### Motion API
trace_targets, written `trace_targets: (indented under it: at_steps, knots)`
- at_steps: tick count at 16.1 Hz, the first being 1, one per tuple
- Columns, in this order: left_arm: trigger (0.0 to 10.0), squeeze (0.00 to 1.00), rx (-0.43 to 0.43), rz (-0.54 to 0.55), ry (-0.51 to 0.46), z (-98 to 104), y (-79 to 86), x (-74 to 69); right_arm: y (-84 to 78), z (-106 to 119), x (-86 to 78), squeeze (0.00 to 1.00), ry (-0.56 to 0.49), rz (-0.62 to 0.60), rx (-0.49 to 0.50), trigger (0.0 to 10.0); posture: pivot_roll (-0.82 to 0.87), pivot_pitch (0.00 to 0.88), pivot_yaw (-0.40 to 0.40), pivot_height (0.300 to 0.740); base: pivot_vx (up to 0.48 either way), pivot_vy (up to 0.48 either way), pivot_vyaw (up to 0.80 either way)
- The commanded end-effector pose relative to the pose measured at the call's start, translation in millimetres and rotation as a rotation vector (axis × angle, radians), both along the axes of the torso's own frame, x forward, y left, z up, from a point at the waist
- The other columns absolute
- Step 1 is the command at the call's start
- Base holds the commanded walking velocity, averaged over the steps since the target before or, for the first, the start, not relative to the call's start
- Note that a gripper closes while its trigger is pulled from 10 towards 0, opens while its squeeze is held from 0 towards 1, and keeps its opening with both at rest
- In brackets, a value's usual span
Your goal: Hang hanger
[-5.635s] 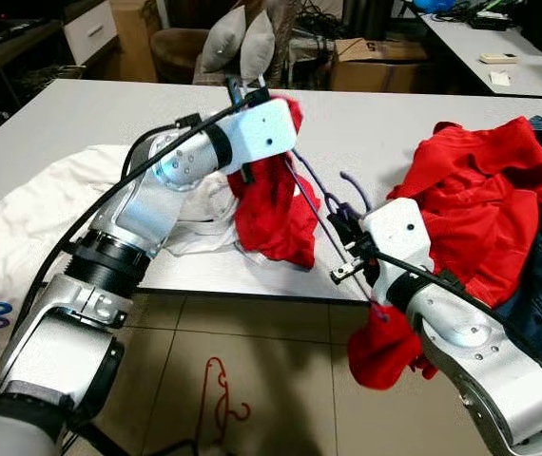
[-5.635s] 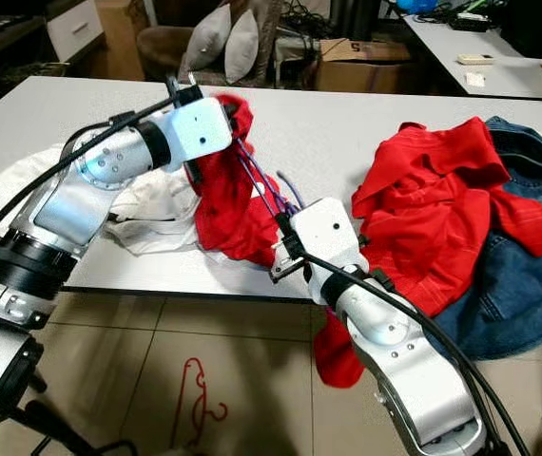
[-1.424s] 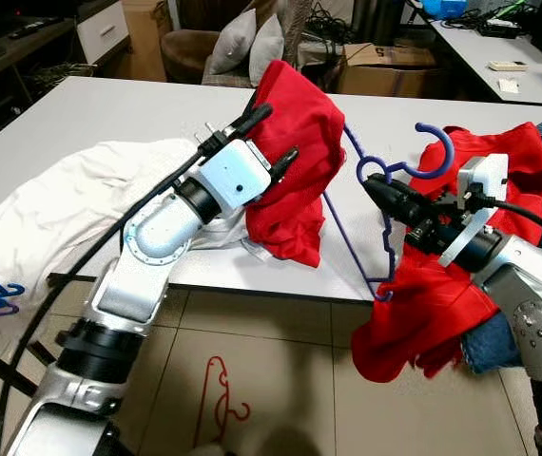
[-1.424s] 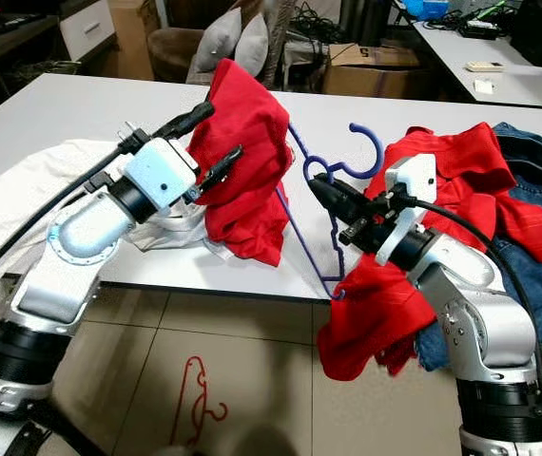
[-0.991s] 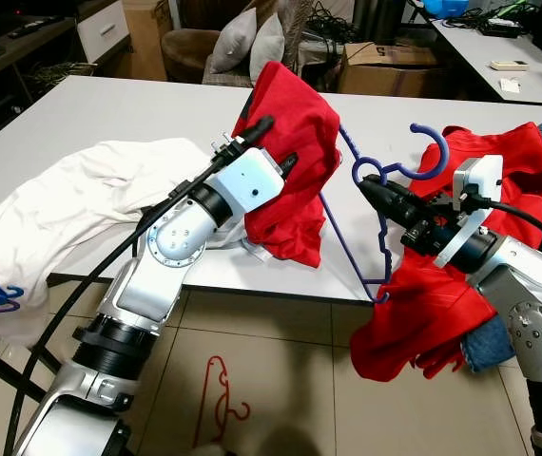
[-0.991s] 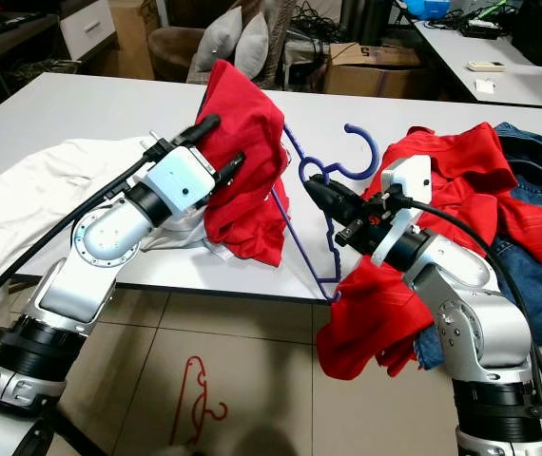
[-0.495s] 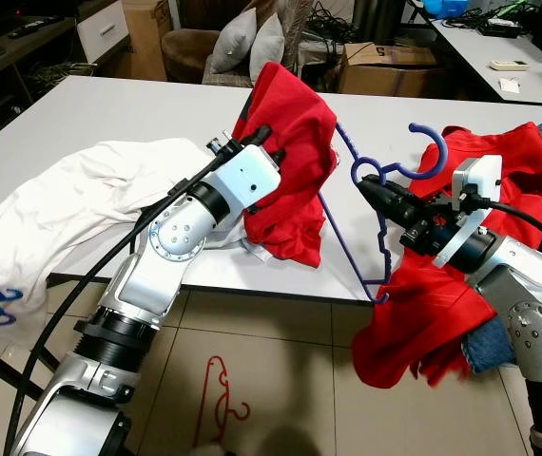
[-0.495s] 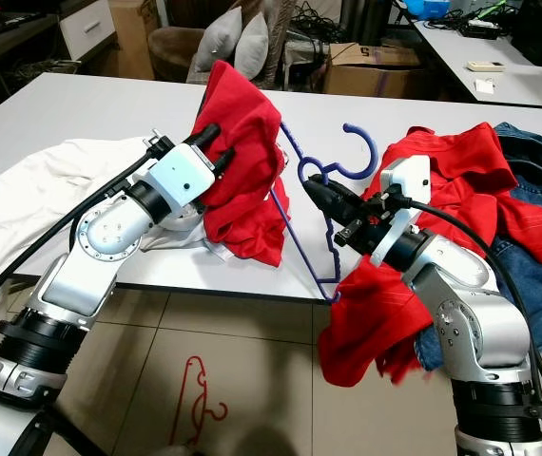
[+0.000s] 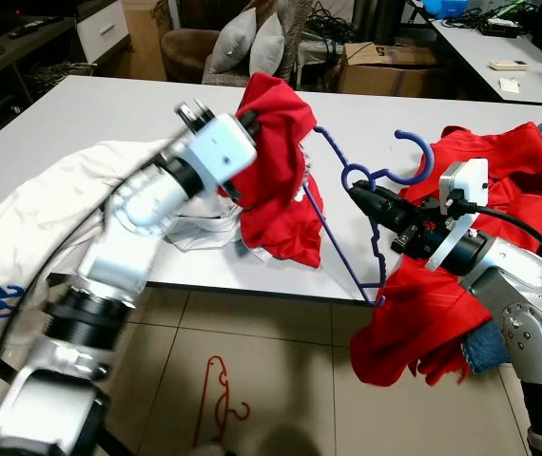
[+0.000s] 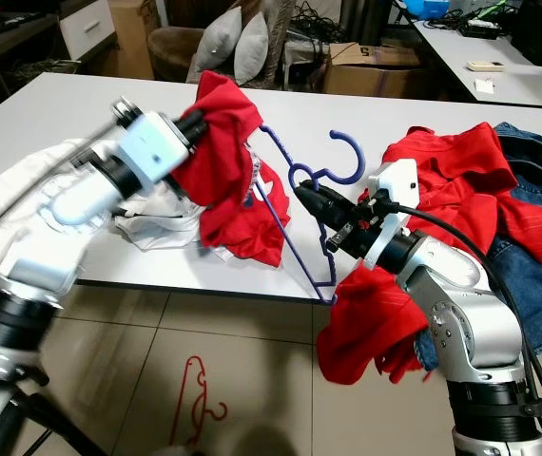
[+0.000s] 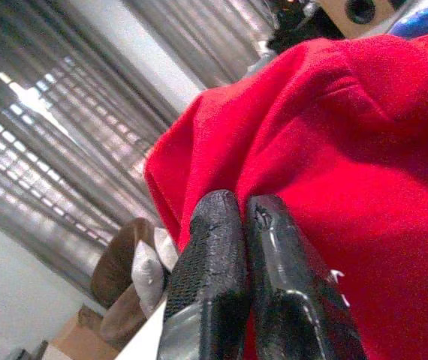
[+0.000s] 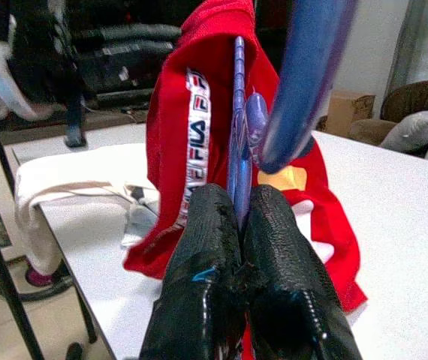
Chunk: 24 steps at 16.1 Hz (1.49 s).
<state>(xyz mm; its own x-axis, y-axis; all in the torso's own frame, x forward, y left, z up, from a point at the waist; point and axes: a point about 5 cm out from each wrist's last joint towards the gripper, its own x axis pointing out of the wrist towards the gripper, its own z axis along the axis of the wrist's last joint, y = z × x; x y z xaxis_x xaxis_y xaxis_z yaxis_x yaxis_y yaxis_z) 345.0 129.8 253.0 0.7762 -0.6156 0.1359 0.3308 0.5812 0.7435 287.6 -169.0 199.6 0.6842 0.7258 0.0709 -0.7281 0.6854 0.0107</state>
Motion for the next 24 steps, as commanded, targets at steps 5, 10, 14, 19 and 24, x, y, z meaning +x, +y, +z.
trace_targets:
  at_steps: [5,10,14,19,24]
  knots:
    - [0.0,0.00,0.103,-0.040,0.072,25,24.0,14.6,7.5,-3,-6.0,0.00,-0.044,0.032,-0.074,10.0,0.05,0.000,0.005,0.740,0.000,0.000,0.00]
    - [0.0,0.00,0.185,-0.049,0.075,46,28.4,26.1,33.7,-20,-18.2,0.00,-0.080,0.075,-0.220,10.0,0.09,0.000,0.037,0.740,0.000,0.000,0.00]
    - [0.0,0.00,0.230,-0.046,0.081,48,30.3,30.4,42.3,-29,-18.0,0.00,-0.106,-0.042,-0.320,10.0,0.09,0.000,0.054,0.740,0.000,0.000,0.00]
    - [0.0,0.00,0.243,-0.024,0.072,46,33.2,31.9,54.9,-24,-10.5,0.00,-0.131,-0.239,-0.240,10.0,0.10,0.000,0.038,0.740,0.000,0.000,0.00]
    - [0.0,0.00,0.236,-0.012,0.047,53,33.5,33.1,88.6,-41,-27.7,0.00,-0.139,-0.098,-0.299,10.0,0.11,0.000,0.029,0.740,0.000,0.000,0.00]
